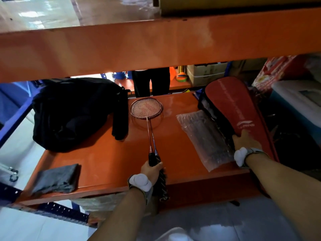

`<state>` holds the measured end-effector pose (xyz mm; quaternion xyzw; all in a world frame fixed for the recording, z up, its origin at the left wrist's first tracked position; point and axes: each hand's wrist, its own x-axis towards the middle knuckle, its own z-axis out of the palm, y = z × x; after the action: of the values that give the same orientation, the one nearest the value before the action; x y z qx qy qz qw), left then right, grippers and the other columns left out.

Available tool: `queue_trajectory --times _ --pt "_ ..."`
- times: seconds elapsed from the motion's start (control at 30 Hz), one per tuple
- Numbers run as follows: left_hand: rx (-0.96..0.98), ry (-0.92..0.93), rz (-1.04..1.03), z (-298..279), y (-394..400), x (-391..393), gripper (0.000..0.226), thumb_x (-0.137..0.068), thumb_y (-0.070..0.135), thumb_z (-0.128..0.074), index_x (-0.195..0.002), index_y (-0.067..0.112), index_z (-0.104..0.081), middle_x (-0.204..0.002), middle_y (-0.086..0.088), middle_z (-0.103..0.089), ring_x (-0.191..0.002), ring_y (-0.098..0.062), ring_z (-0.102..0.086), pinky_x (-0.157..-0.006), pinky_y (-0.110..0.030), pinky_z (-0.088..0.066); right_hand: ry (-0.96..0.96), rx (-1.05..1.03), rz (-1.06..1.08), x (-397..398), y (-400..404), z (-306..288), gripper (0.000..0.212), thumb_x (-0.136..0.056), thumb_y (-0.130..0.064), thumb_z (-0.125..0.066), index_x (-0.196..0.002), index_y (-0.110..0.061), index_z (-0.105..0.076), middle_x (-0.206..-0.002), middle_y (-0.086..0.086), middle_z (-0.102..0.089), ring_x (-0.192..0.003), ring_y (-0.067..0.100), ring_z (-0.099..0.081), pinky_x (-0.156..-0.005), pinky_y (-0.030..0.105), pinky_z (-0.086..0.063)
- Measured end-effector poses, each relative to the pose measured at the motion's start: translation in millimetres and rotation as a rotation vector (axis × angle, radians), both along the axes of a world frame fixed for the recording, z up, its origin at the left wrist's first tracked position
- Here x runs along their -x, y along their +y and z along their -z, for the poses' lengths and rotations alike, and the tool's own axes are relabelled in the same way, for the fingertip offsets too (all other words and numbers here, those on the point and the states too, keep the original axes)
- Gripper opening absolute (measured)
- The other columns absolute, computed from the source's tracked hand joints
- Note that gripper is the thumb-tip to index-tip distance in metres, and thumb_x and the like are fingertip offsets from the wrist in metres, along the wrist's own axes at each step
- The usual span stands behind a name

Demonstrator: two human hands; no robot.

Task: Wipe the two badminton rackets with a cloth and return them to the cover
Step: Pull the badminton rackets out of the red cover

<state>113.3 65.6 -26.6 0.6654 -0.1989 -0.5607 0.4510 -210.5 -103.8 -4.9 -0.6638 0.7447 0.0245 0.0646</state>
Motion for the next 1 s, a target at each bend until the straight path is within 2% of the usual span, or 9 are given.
queue_trajectory --times 0.2,0.33,0.47,0.6,0.7,0.77,0.83,0.9,1.0 --pt "-0.034 -0.044 0.131 -2 9 -6 0.030 -0.098 0.016 -0.058 -0.125 0.010 -0.048 -0.091 -0.020 -0.068 -0.070 -0.033 -0.071 -0.068 -0.045 -0.061 0.154 0.113 -0.256 -63 14 6 0.032 -0.087 -0.031 -0.054 -0.114 -0.014 -0.061 -0.127 0.019 -0.048 -0.108 0.039 -0.051 -0.086 0.043 -0.046" --pt "-0.002 -0.103 0.179 -2 13 -5 0.035 -0.100 0.020 -0.054 -0.130 0.001 -0.049 -0.097 -0.020 -0.068 -0.085 -0.038 -0.072 -0.072 -0.043 -0.059 -0.397 -0.128 -0.343 -142 45 11 0.044 -0.102 -0.028 -0.046 -0.135 0.001 -0.051 -0.140 0.026 -0.048 -0.127 0.043 -0.047 -0.105 0.048 -0.038" --pt "0.034 -0.203 0.187 -3 13 -4 0.034 -0.101 0.020 -0.051 -0.125 -0.004 -0.055 -0.109 -0.023 -0.068 -0.097 -0.037 -0.068 -0.083 -0.044 -0.056 -1.022 -0.680 -0.137 -212 106 15 0.048 -0.102 -0.044 -0.040 -0.116 -0.004 -0.064 -0.106 0.016 -0.066 -0.093 0.029 -0.067 -0.081 0.040 -0.052" --pt "-0.029 -0.335 0.215 -4 14 -2 0.041 -0.103 0.030 -0.045 -0.118 -0.005 -0.060 -0.101 -0.020 -0.068 -0.084 -0.030 -0.065 -0.068 -0.031 -0.049 -1.226 -0.646 0.073 -237 134 29 0.052 -0.101 -0.037 -0.046 -0.110 0.011 -0.064 -0.109 0.031 -0.064 -0.099 0.044 -0.062 -0.087 0.048 -0.052" --pt "-0.145 -0.449 0.145 -1 12 -4 0.053 -0.105 0.040 -0.035 -0.104 -0.005 -0.063 -0.102 -0.024 -0.067 -0.088 -0.034 -0.062 -0.071 -0.030 -0.038 -1.228 -0.540 0.179 -235 131 34 0.044 -0.103 -0.027 -0.044 -0.085 0.010 -0.059 -0.085 0.025 -0.053 -0.074 0.032 -0.047 -0.059 0.033 -0.033" --pt "-0.200 -0.501 0.111 0 10 -7 0.056 -0.104 0.043 -0.034 -0.113 -0.005 -0.062 -0.105 -0.021 -0.067 -0.094 -0.036 -0.062 -0.073 -0.028 -0.035 -1.128 -0.494 0.171 -233 126 46 0.046 -0.105 -0.026 -0.039 -0.068 0.001 -0.048 -0.073 0.014 -0.045 -0.065 0.025 -0.039 -0.060 0.030 -0.026" --pt "-0.180 -0.510 0.086 1 10 -11 0.056 -0.103 0.044 -0.037 -0.123 -0.002 -0.060 -0.107 -0.018 -0.068 -0.096 -0.036 -0.064 -0.079 -0.030 -0.043 -1.051 -0.441 0.138 -230 124 57 0.039 -0.105 -0.028 -0.037 -0.068 -0.016 -0.041 -0.077 0.010 -0.047 -0.072 0.025 -0.046 -0.068 0.031 -0.036" --pt "-0.113 -0.509 0.030 2 11 -16 0.054 -0.103 0.044 -0.038 -0.130 0.002 -0.059 -0.125 -0.020 -0.065 -0.114 -0.038 -0.061 -0.099 -0.038 -0.047 -1.001 -0.388 0.131 -224 122 69 0.035 -0.105 -0.034 -0.037 -0.078 -0.013 -0.047 -0.082 0.011 -0.052 -0.076 0.026 -0.049 -0.071 0.036 -0.039" --pt "-0.089 -0.470 -0.031 5 16 -22 0.057 -0.103 0.043 -0.037 -0.114 -0.006 -0.063 -0.108 -0.033 -0.065 -0.097 -0.046 -0.064 -0.094 -0.053 -0.050 -0.948 -0.334 0.146 -211 119 76 0.044 -0.104 -0.041 -0.035 -0.083 -0.006 -0.050 -0.063 0.006 -0.045 -0.053 0.022 -0.040 -0.057 0.034 -0.032"
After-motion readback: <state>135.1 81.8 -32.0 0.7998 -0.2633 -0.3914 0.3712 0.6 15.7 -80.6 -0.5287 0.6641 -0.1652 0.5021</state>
